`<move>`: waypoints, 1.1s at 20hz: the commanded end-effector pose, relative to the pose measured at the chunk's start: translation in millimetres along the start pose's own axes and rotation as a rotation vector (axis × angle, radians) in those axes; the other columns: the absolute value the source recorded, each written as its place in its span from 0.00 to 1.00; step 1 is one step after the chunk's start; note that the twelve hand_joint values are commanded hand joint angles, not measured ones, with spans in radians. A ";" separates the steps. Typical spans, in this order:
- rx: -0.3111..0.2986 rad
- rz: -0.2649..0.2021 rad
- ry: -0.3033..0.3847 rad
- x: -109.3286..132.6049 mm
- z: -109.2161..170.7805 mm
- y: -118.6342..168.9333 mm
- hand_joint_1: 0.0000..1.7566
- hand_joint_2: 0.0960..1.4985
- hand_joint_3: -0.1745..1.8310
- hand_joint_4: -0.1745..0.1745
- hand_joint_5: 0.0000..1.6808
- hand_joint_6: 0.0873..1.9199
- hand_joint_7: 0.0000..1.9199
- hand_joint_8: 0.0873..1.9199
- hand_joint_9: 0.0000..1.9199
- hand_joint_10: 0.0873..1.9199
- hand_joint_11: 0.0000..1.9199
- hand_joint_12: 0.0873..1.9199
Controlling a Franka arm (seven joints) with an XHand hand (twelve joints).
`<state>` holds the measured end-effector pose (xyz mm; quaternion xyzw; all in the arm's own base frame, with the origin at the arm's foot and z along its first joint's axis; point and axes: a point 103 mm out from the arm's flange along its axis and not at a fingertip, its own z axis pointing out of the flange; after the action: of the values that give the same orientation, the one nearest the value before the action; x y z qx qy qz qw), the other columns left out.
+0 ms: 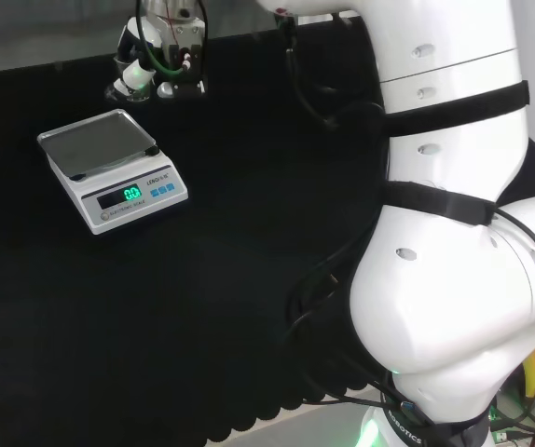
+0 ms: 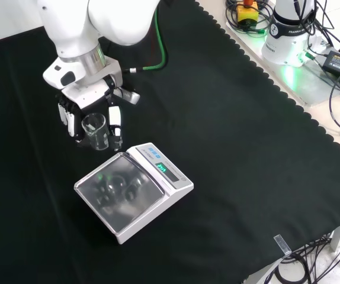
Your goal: Put the beaker on the electronic balance.
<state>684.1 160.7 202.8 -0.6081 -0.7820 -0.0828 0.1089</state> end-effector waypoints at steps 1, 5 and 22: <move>-0.004 0.033 0.057 3.3 15.9 10.8 0.67 0.34 0.50 0.42 0.76 0.36 0.95 0.05 0.98 0.02 0.68 0.46; 0.002 0.046 0.056 5.4 28.9 17.9 0.67 0.34 0.51 0.42 0.76 0.36 0.96 0.05 0.98 0.02 0.68 0.46; 0.060 0.044 0.042 26.5 77.8 20.1 0.67 0.33 0.51 0.39 0.77 0.36 0.96 0.05 0.98 0.02 0.67 0.46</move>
<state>694.2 209.9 140.1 -0.6189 -0.7694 -0.0710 0.1411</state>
